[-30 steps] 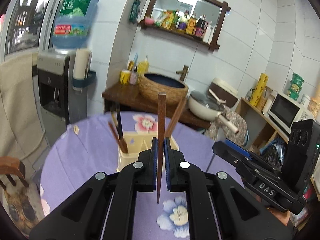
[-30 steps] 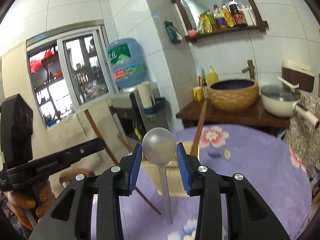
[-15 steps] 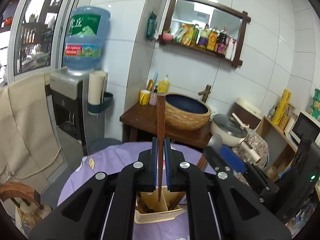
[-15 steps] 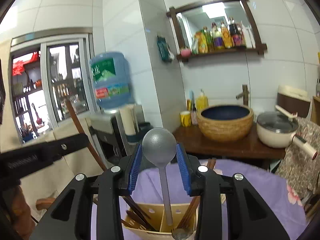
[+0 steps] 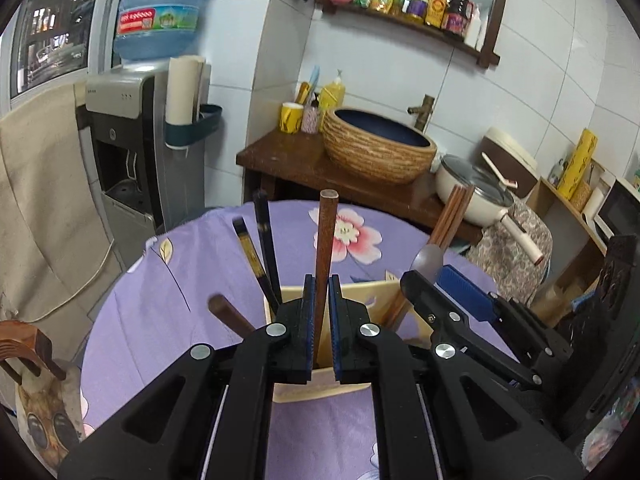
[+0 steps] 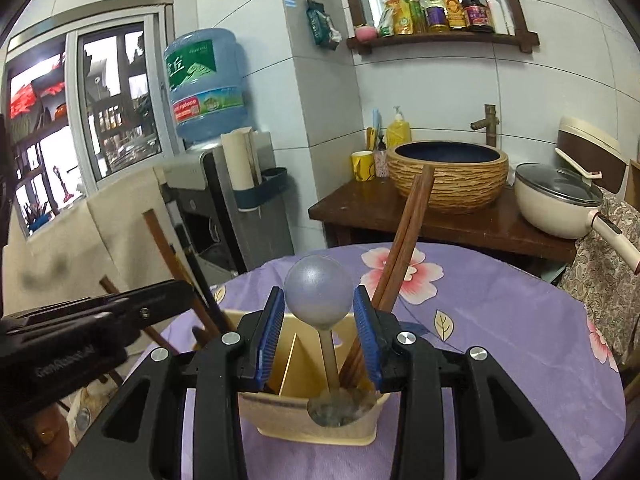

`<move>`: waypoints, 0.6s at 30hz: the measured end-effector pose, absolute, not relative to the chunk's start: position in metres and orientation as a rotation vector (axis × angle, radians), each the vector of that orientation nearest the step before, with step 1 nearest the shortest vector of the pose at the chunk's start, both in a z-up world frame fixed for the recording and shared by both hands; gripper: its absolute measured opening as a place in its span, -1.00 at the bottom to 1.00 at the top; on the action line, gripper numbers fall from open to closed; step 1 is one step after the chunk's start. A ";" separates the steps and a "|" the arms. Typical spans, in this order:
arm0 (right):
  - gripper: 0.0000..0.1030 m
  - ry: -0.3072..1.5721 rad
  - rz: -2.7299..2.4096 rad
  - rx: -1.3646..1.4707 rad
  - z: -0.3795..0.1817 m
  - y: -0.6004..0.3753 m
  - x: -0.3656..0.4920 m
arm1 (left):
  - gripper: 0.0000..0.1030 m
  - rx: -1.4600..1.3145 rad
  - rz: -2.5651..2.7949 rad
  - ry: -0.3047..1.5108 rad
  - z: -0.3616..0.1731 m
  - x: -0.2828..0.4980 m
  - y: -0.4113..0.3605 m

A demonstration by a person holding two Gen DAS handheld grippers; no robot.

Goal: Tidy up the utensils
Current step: 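Lower the chopstick and clear spoon into the beige holder, then open both tools and withdraw them from the holder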

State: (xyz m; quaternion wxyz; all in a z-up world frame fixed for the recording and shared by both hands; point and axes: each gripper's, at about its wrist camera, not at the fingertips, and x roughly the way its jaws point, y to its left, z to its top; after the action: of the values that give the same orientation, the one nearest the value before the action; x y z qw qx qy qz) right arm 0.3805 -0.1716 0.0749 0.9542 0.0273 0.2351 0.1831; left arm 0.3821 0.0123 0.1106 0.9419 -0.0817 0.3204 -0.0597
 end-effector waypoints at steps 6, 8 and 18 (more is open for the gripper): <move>-0.09 0.415 0.356 0.021 0.083 -0.184 0.363 | -0.86 -0.141 -0.115 0.613 0.115 0.362 0.012; -0.04 0.379 0.356 0.017 0.091 -0.193 0.350 | -0.73 -0.126 -0.121 0.593 0.120 0.347 0.014; 0.61 0.310 0.376 -0.024 0.085 -0.230 0.256 | 0.81 -0.123 -0.074 0.419 0.102 0.236 0.042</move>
State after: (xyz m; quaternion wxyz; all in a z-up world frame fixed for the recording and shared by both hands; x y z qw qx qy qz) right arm 0.2563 -0.2297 0.0852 0.9704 -0.0120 0.1536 0.1860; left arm 0.2359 0.0425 0.1024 0.9756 -0.0609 0.2078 -0.0365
